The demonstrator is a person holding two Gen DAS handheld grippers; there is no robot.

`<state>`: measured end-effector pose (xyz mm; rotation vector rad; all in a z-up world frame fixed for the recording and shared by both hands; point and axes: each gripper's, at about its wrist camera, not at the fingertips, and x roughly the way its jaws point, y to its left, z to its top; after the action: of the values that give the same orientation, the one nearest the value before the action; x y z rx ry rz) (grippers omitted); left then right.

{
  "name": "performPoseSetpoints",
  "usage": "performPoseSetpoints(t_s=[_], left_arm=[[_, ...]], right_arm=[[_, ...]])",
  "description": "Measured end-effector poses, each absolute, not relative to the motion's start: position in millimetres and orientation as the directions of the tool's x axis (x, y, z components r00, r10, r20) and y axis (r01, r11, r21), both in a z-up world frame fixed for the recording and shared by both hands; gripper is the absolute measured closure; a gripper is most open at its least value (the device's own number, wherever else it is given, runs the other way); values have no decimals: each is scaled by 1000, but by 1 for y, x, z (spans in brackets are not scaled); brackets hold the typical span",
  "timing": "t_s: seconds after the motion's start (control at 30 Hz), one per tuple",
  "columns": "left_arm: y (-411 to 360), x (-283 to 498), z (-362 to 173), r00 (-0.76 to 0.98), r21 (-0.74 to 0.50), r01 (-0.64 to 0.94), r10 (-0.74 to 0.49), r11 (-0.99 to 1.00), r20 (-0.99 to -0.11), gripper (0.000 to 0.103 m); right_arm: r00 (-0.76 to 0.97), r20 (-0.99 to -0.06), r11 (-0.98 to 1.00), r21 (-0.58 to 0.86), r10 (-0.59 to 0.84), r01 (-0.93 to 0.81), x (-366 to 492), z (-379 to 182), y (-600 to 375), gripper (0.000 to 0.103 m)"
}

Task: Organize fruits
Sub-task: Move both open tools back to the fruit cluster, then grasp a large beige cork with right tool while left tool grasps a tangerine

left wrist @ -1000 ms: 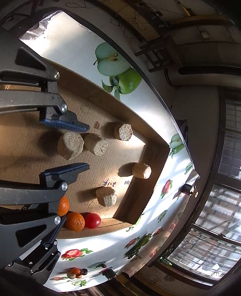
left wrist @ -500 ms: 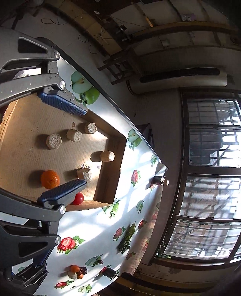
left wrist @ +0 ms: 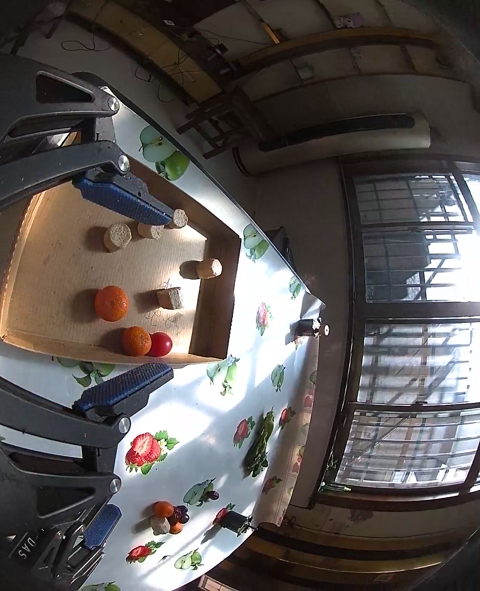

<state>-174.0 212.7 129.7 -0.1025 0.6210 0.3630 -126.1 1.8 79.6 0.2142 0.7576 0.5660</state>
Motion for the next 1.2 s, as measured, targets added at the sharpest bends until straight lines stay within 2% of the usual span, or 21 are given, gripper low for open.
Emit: performPoseSetpoints(t_s=[0.23, 0.4, 0.6, 0.73, 0.97, 1.03, 1.1, 1.2], left_arm=[[194, -173, 130, 764, -8, -294, 229, 956, -603, 27], [179, -167, 123, 766, -12, -242, 184, 970, -616, 27], [159, -152, 108, 741, -11, -161, 113, 987, -662, 27], [153, -142, 106, 735, -15, -140, 93, 990, -672, 27], [130, -115, 109, 721, -71, -64, -3, 995, -693, 27], [126, -104, 108, 704, -102, -39, -45, 994, -709, 27], [122, -94, 107, 687, -128, -29, -73, 991, -723, 27], [115, -80, 105, 671, -138, -27, -84, 990, -736, 27]], right_arm=[[632, -572, 851, 396, 523, -346, -126, 82, -41, 39], [692, -568, 874, 443, 445, -199, -119, 84, -109, 31], [683, -618, 867, 497, 389, -44, -109, 64, -171, 31], [653, -677, 906, 422, 340, -34, -99, 68, -187, 31], [599, -781, 985, 131, 175, -116, -42, 74, -164, 31], [585, -789, 981, 119, 188, -155, -25, 68, -153, 37], [566, -797, 976, 129, 208, -178, -9, 57, -142, 49], [565, -797, 972, 114, 213, -205, 3, 43, -129, 50]])
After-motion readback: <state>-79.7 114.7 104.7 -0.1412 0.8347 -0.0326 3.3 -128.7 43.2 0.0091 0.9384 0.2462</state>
